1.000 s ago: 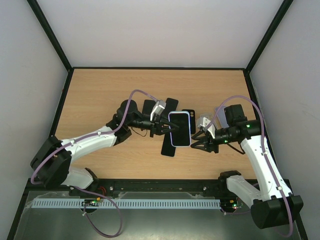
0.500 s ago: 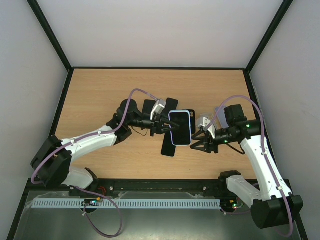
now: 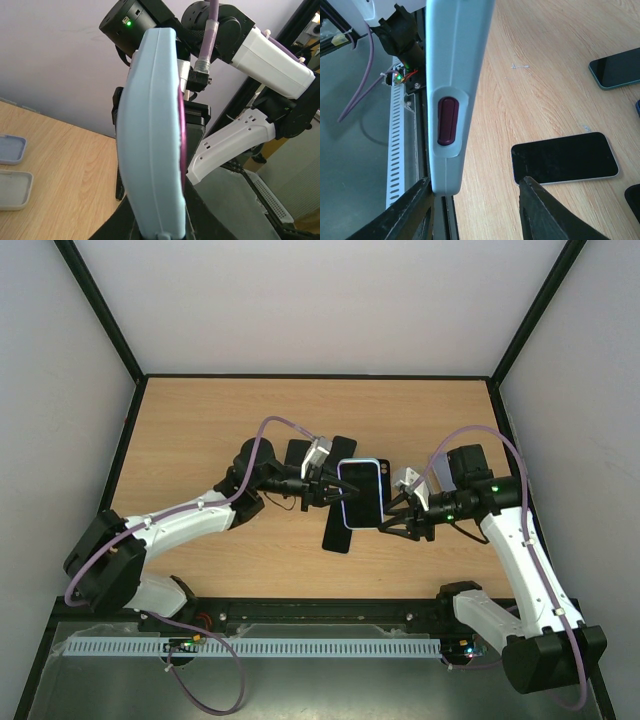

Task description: Take the phone out of the phone case

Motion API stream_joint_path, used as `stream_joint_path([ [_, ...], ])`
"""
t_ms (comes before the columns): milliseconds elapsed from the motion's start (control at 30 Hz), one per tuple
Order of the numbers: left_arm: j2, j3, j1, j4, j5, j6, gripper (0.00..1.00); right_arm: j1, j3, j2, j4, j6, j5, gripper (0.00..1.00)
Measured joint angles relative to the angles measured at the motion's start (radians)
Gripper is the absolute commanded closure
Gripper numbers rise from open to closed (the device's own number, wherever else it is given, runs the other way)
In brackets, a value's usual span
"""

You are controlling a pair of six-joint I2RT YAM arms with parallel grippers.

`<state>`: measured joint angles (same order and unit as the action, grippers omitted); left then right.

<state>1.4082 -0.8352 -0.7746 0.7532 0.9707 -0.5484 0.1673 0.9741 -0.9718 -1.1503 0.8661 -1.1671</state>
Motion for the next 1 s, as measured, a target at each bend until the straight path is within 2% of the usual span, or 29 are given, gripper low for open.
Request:
stream_joint_path([
  [1000, 0.017, 0.0, 0.005, 0.038, 0.038, -0.093, 0.97, 0.01, 0.012, -0.024, -0.035, 0.145, 0.006, 0.57],
])
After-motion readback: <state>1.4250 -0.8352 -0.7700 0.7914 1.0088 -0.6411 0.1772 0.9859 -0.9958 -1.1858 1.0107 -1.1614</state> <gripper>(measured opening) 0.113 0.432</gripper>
